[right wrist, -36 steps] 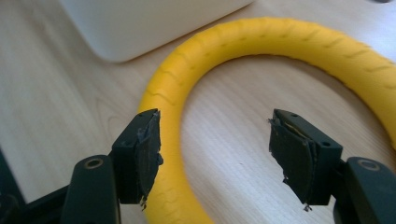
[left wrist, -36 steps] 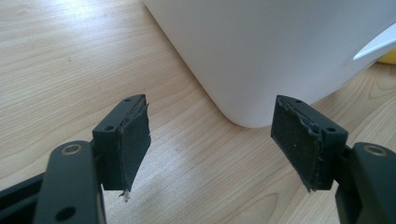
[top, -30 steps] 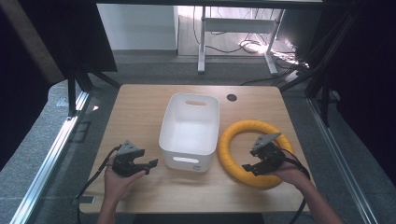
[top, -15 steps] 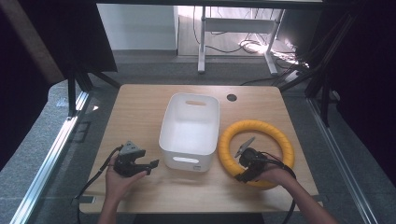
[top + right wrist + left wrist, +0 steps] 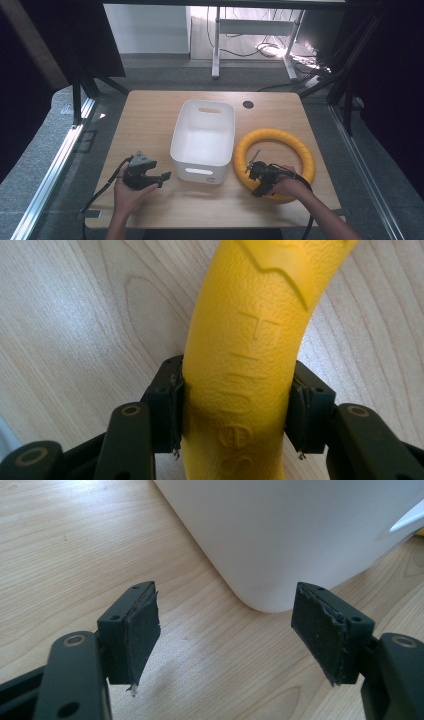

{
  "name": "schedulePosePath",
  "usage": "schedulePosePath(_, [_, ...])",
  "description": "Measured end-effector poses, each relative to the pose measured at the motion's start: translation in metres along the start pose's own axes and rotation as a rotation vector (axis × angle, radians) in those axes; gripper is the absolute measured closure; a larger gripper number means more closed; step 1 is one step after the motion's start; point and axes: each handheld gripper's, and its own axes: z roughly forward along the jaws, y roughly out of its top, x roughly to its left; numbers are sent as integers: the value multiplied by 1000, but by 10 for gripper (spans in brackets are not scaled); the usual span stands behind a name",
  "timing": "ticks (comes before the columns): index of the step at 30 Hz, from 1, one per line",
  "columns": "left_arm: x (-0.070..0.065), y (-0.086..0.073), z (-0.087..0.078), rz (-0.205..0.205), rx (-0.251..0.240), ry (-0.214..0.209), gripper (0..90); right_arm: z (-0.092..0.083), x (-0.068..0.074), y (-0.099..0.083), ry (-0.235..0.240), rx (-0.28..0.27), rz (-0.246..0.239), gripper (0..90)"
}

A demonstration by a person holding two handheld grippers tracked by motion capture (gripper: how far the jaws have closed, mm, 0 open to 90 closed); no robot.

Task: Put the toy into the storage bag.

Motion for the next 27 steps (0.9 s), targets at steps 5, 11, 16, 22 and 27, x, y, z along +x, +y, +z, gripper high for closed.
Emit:
schedulePosePath(5, [0,0,1,4,4,2,275,-3,-8,-3,56,-49,33,493])
schedulePosePath(11, [0,-1,2,6,9,5,275,-29,-25,-13,159,-241,112,495])
schedulePosePath(16, [1,0,1,5,7,6,275,-53,-38,-23,204,-374,157,495])
schedulePosePath(22, [1,0,1,2,3,3,276,-72,-45,-38,214,-519,191,496])
schedulePosePath(27, [1,0,1,2,-1,3,276,-79,-52,-49,238,-613,218,496])
